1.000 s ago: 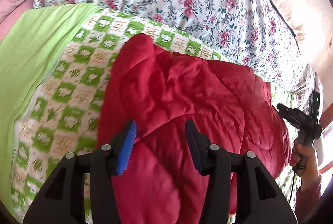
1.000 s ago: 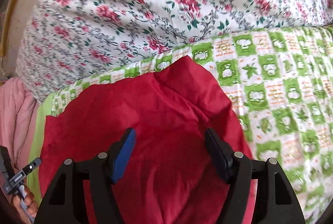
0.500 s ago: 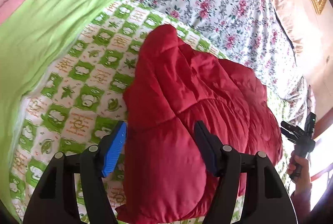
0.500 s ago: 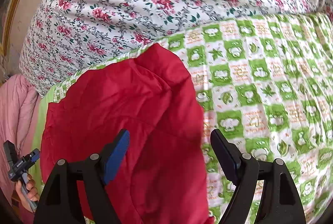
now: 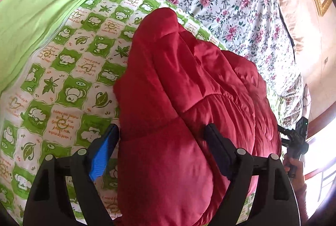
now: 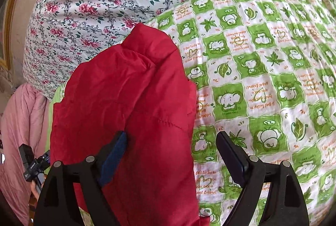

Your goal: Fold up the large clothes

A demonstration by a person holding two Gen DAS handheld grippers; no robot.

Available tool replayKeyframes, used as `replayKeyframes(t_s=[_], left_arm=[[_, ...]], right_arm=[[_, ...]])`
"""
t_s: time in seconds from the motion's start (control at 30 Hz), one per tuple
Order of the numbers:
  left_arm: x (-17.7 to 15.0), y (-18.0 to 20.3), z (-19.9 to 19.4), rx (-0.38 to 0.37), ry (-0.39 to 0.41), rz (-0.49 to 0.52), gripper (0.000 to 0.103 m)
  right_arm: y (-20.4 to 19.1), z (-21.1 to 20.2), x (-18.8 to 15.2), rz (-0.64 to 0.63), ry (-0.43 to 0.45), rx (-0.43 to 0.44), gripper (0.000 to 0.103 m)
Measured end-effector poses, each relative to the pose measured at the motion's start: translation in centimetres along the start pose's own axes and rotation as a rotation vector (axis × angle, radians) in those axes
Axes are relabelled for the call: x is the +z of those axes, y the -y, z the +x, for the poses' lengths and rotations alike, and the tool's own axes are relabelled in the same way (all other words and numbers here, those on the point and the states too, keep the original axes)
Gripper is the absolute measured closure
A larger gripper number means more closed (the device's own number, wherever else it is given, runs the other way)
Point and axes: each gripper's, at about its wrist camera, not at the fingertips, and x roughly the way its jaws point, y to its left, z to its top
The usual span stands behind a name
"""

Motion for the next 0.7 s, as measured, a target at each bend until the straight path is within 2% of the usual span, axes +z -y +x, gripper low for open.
replayKeyframes(t_s=[0.33, 0.53, 0.7], left_arm=[[-0.1, -0.4, 0.6, -0.039, -0.021, -0.014, 0.018], [0.0, -1.1, 1.4, -0.077, -0.038, -0.039, 0.010], [0.0, -2.3, 2.4, -0.143, -0.057, -0.084, 0.003]], right_arm=[[-0.3, 0.2, 0.0, -0.006, -0.008, 0.010, 0.013], [0.0, 0.7, 0.1, 0.009, -0.024, 0.034, 0.011], [0.8, 1.3, 0.2, 0.039, -0.051, 0.091, 0.010]])
